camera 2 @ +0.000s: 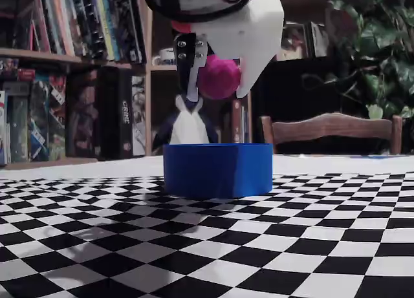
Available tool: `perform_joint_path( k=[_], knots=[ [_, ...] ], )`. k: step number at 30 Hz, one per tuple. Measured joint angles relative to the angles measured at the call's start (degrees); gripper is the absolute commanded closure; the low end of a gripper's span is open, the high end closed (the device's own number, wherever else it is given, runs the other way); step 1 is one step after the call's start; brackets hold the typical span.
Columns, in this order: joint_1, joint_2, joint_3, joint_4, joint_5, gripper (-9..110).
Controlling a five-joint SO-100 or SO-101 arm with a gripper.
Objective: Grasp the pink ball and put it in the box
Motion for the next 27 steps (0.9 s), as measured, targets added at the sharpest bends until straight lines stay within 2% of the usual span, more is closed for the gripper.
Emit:
perform_joint_path(
  k=[27],
  knots=[
    [0.3,-13.4,-17.1,3.8,0.0,101]
  ],
)
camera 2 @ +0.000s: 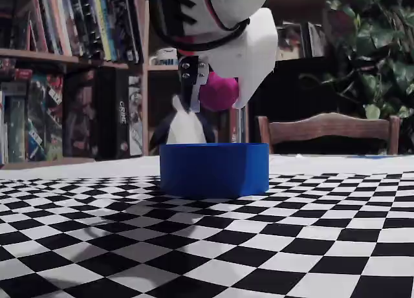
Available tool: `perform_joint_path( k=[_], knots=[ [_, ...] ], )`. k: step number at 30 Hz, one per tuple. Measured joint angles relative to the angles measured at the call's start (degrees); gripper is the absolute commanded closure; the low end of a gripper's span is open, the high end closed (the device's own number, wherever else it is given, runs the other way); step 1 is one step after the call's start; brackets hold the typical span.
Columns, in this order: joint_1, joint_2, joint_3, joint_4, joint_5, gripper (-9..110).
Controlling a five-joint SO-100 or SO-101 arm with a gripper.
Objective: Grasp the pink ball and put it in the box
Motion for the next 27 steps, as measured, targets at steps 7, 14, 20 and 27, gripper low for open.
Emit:
perform_joint_path(
  k=[7,14,20,27],
  knots=[
    [0.0,-2.8,-3.9,0.5,0.0,101],
    [0.0,-4.7,-5.8,0.6,0.0,101],
    [0.0,-6.7,-8.1,1.3,0.0,101],
    [0.7,-9.3,-11.3,1.9,0.0,101]
  ],
)
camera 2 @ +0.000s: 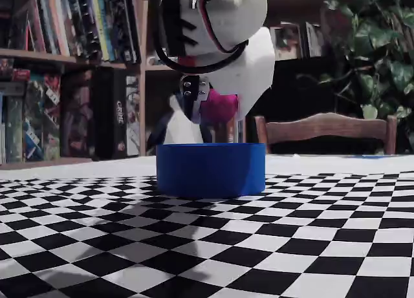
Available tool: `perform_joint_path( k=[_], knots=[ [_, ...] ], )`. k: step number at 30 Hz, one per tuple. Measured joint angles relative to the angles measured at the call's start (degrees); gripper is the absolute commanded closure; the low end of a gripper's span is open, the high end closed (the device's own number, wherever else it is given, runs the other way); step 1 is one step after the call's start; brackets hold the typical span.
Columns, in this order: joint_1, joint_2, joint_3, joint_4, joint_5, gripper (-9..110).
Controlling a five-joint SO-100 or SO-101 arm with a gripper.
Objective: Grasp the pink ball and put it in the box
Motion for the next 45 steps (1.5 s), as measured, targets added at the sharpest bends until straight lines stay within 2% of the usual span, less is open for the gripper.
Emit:
perform_joint_path(
  k=[45],
  knots=[
    [0.3,-11.6,-17.1,3.3,0.0,101]
  ],
)
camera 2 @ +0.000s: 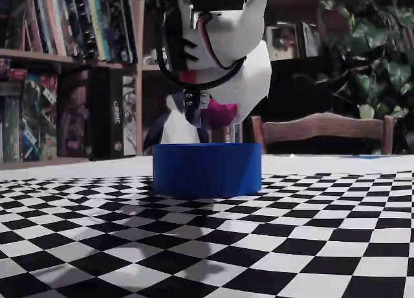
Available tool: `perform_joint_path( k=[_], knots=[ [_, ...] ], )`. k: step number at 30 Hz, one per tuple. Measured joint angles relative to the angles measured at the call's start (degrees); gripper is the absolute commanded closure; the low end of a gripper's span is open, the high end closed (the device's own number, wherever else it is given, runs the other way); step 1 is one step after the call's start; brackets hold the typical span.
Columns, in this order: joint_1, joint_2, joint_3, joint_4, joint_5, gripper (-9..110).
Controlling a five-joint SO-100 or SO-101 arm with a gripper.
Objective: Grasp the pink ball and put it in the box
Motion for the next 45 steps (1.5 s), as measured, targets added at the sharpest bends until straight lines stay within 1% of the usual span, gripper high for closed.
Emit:
perform_joint_path(
  k=[45],
  knots=[
    [0.0,-1.9,-0.5,0.0,0.0,101]
  ],
)
